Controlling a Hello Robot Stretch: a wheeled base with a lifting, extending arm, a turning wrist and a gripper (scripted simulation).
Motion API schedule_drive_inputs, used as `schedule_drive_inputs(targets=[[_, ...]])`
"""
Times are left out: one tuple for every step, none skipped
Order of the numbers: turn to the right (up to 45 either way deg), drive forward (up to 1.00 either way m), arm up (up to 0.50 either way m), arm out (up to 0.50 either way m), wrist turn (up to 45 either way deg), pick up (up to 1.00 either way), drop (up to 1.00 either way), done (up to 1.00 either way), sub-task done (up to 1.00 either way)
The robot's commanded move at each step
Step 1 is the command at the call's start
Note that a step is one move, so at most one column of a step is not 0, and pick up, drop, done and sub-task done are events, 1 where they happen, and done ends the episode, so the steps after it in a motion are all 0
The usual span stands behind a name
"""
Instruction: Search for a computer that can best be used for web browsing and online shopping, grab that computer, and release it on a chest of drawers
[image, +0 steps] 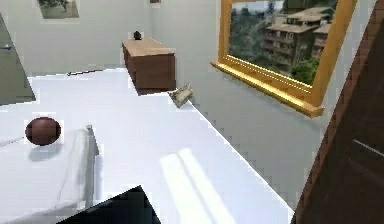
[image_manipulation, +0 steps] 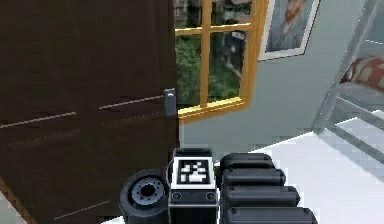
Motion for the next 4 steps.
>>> schedule_drive_inputs(targets=[[-3.0,0.00,0.00,0.00,0.0,0.00,0.00,0.00,0.00],[0.0,0.80,0.00,0.00,0.0,0.00,0.00,0.00,0.00],[-18.0,0.00,0.00,0.00,0.0,0.00,0.00,0.00,0.00],[0.0,1.00,0.00,0.00,0.0,0.00,0.00,0.00,0.00]])
